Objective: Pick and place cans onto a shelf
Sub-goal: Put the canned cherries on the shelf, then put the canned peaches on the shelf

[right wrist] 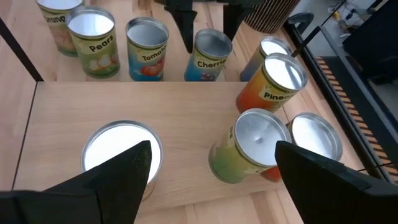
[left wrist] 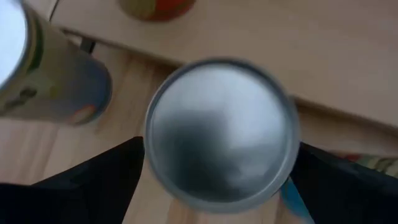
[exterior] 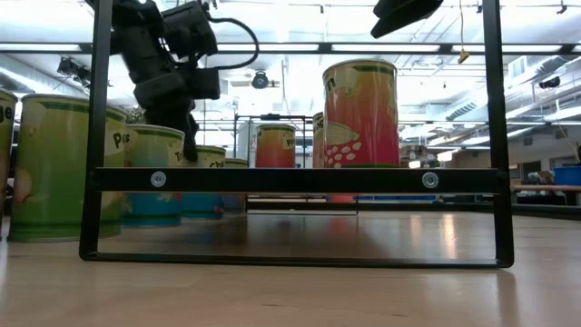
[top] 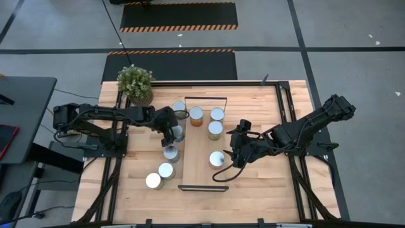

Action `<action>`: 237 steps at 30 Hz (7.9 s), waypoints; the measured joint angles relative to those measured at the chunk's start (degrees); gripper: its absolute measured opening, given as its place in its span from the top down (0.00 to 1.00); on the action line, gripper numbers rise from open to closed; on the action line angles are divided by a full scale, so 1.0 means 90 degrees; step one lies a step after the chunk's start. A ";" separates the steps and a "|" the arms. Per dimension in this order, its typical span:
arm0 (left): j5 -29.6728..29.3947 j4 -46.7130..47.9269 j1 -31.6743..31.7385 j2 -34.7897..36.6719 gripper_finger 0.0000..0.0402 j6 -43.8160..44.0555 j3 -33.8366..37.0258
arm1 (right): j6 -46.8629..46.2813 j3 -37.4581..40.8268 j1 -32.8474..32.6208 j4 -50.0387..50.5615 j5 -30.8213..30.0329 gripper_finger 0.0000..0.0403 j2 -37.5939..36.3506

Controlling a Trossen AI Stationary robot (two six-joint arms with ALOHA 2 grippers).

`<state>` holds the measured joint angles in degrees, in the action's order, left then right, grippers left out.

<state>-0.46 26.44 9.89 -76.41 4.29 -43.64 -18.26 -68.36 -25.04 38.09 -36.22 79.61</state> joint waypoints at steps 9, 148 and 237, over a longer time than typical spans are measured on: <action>-0.0237 -0.0189 -0.0267 -0.0014 0.03 -0.0042 0.0000 | -0.0120 0.0000 -0.0119 -0.0017 -0.0128 0.13 0.0000; -0.3257 0.1179 -0.1724 -0.1064 0.02 -0.2350 -0.2269 | -0.0144 -0.0002 -0.0430 -0.0075 -0.0300 0.13 -0.0002; 0.0489 0.0266 0.1779 0.1328 0.18 -0.1682 -0.0351 | -0.0121 -0.0002 -0.0549 -0.0081 -0.0368 0.13 -0.0002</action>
<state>3.94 28.83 25.90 -64.46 -10.84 -46.80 -19.35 -68.38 -29.98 37.36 -39.53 79.59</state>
